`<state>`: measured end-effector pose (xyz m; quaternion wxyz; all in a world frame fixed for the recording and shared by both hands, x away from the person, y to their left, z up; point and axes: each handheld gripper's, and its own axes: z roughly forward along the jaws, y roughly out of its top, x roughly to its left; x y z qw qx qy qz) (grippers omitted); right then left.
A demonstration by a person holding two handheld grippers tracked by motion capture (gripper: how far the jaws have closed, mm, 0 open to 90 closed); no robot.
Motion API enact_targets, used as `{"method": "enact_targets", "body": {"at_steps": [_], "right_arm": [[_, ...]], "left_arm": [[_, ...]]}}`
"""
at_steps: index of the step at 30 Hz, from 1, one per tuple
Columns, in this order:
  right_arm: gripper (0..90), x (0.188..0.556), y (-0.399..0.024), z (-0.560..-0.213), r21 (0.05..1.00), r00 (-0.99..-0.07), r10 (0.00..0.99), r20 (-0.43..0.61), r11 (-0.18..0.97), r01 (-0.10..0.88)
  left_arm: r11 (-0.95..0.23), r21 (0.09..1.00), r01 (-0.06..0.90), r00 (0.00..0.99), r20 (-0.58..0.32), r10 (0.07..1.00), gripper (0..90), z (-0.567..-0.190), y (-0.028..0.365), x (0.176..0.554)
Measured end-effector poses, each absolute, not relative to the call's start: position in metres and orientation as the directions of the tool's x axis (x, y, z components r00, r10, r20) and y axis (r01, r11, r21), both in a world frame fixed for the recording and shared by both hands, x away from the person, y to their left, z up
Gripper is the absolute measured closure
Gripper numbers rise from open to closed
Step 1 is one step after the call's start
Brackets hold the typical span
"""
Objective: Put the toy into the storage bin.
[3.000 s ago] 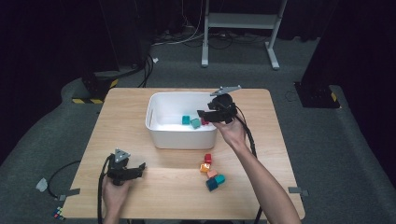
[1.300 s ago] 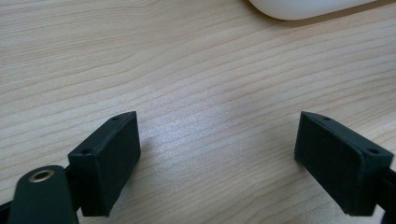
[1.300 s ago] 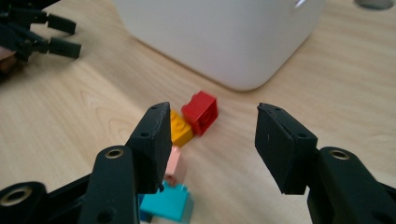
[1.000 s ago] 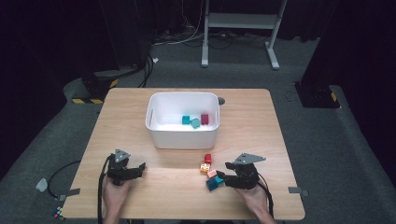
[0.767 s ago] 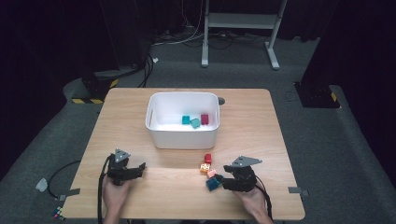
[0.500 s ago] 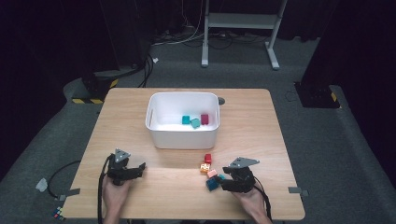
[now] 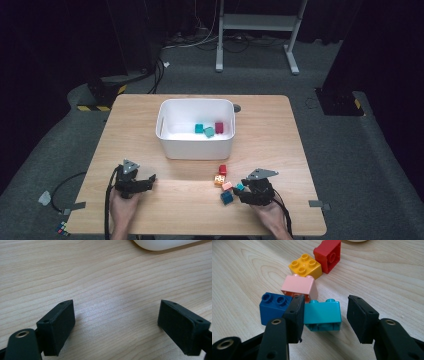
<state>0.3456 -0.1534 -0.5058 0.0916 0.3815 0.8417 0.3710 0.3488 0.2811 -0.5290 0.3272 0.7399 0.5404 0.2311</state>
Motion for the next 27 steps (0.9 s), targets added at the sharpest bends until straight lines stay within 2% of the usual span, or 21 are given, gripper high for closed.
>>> {"method": "enact_targets", "body": {"at_steps": [6,10,27], "right_arm": [[56.0,0.347,-0.154,-0.507,0.695,-0.694,0.712,0.110,0.444,0.565],[57.7,0.348,-0.154,-0.506,0.699,-0.694,0.713,0.101,0.445,0.560],[58.5,0.352,-0.157,-0.488,0.727,-0.692,0.715,0.096,0.425,0.540]], "left_arm": [[-0.202,0.734,0.648,0.309,-0.012,0.951,14.4,-0.529,0.281,0.349],[-0.202,0.734,0.649,0.309,-0.012,0.951,14.4,-0.529,0.281,0.349],[-0.202,0.734,0.649,0.309,-0.012,0.951,14.4,-0.529,0.281,0.349]]}}
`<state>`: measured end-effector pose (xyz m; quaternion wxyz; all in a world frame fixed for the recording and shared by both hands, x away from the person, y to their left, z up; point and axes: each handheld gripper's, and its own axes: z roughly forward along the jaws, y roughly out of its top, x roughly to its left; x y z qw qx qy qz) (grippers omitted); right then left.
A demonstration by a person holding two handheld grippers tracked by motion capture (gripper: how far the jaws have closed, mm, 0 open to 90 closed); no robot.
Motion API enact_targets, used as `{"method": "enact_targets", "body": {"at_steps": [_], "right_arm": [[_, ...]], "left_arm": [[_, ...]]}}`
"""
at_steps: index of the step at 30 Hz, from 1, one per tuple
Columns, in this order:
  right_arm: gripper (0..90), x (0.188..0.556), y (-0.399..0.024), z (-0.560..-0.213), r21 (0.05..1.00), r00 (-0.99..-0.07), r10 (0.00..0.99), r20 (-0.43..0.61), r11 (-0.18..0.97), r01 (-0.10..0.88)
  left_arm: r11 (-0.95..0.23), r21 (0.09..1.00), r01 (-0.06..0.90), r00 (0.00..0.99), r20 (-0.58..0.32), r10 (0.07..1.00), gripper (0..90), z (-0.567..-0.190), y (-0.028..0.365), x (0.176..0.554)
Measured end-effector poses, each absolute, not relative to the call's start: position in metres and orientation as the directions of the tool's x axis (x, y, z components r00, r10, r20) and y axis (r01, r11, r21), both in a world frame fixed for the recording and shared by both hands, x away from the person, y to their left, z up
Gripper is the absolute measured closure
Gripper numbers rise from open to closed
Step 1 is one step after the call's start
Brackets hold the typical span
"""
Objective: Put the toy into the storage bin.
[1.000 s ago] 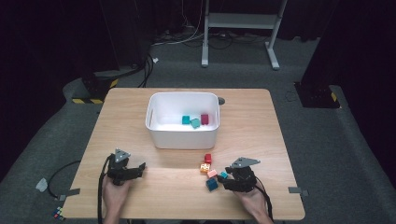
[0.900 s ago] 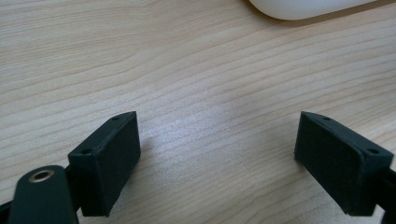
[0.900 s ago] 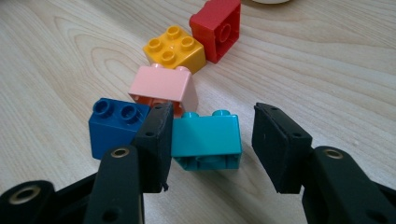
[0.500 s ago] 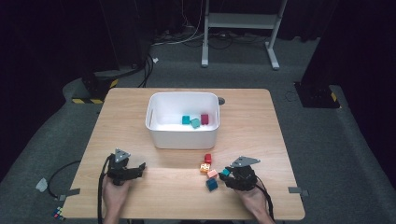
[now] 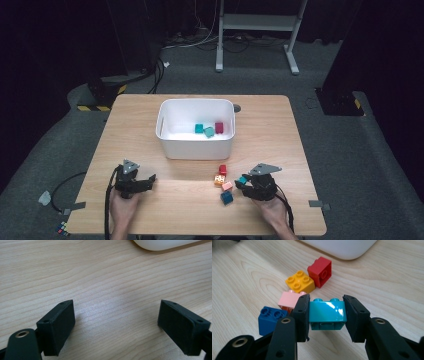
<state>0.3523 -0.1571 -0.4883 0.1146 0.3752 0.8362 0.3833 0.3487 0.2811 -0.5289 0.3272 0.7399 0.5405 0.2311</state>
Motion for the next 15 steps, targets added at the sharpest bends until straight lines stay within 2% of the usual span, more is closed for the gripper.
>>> {"method": "enact_targets", "body": {"at_steps": [15], "right_arm": [[58.5,0.366,-0.162,-0.460,0.759,-0.685,0.720,0.112,0.382,0.526]], "left_arm": [[-0.201,0.734,0.648,0.309,-0.013,0.951,14.4,-0.529,0.281,0.349]]}}
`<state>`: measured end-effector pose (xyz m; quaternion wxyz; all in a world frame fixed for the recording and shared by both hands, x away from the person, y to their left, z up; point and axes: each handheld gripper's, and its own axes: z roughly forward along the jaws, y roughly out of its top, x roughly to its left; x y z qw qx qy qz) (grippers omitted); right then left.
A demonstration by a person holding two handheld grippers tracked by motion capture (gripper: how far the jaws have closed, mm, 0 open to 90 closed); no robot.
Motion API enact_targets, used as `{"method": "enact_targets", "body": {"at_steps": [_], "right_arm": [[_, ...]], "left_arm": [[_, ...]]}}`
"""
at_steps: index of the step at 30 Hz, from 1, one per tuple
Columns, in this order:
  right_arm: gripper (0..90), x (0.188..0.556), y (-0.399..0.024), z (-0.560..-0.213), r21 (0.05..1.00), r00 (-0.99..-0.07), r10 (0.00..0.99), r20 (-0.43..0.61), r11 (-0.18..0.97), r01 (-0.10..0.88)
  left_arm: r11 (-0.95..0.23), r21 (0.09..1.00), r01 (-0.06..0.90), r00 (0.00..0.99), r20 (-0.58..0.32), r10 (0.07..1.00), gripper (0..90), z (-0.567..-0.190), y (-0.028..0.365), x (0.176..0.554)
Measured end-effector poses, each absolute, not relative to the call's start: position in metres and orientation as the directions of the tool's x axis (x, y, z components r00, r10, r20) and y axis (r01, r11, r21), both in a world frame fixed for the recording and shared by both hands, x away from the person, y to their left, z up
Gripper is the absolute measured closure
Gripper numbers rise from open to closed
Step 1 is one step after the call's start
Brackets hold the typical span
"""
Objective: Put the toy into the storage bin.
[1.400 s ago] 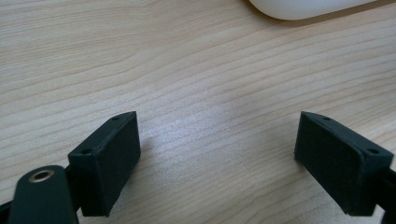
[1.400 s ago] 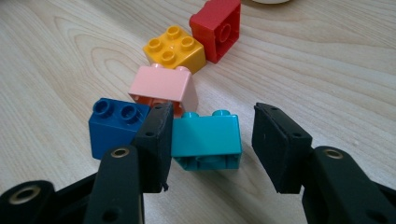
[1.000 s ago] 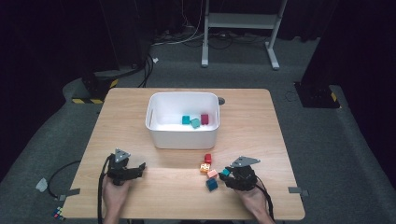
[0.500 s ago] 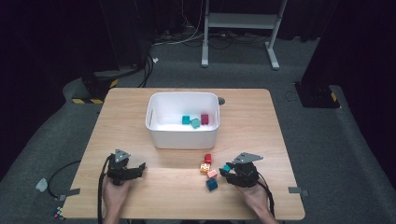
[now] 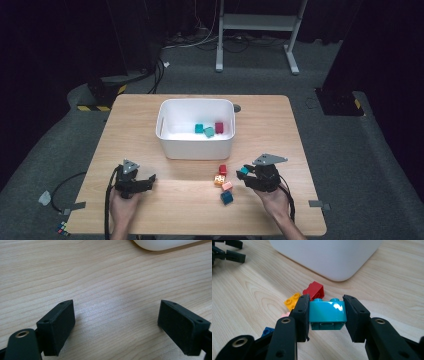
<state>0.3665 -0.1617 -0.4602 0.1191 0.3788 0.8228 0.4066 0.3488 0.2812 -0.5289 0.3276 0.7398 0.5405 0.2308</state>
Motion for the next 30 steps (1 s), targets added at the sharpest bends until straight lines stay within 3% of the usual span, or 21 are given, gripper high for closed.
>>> {"method": "enact_targets", "body": {"at_steps": [30], "right_arm": [[58.5,0.396,-0.161,-0.402,0.807,-0.708,0.687,0.164,0.319,0.497]], "left_arm": [[-0.201,0.734,0.648,0.309,-0.013,0.951,14.5,-0.529,0.281,0.349]]}}
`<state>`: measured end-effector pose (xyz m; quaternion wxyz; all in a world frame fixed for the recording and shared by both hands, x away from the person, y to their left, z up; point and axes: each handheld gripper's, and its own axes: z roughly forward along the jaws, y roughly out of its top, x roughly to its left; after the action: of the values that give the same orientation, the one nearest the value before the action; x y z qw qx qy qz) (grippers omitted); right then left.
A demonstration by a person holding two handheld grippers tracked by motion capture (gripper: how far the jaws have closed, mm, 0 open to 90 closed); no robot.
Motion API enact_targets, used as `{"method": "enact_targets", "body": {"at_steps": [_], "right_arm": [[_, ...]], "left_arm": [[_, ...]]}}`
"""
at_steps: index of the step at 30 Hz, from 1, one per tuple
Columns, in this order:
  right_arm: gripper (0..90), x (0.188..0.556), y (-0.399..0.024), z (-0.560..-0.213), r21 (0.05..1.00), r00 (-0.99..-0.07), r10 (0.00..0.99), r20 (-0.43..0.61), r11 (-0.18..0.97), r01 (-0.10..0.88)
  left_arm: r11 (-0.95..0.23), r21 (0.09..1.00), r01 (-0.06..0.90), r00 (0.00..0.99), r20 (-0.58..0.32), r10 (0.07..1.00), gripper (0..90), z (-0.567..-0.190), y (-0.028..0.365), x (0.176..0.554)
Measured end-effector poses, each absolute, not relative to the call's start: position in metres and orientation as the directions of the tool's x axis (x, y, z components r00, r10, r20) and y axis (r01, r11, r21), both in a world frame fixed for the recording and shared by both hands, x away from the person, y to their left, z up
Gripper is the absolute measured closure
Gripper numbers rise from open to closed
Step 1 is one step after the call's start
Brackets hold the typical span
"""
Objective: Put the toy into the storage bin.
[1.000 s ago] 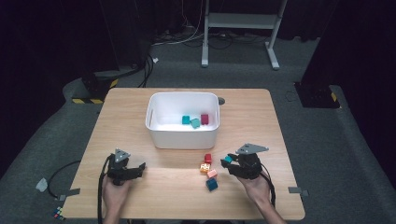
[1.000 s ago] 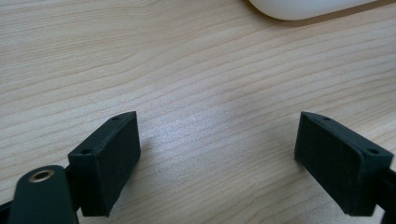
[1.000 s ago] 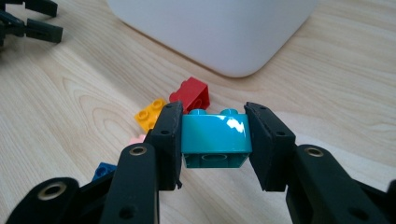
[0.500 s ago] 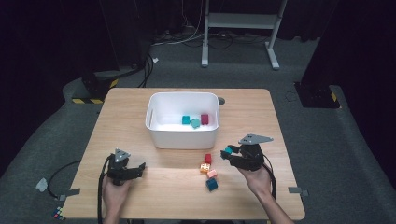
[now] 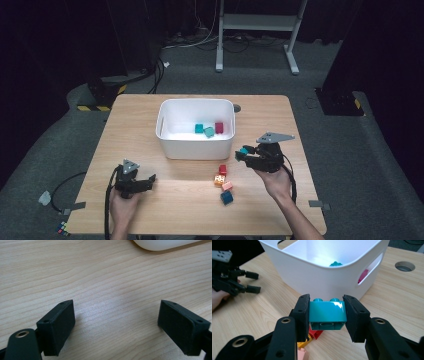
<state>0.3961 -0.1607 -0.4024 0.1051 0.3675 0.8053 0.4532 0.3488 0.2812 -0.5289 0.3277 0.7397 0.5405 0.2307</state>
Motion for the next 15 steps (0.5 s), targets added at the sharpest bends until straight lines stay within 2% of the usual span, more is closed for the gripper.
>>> {"method": "enact_targets", "body": {"at_steps": [15], "right_arm": [[58.5,0.414,-0.148,-0.367,0.815,-0.729,0.669,0.146,0.337,0.472]], "left_arm": [[-0.201,0.734,0.649,0.309,-0.013,0.951,14.5,-0.529,0.281,0.349]]}}
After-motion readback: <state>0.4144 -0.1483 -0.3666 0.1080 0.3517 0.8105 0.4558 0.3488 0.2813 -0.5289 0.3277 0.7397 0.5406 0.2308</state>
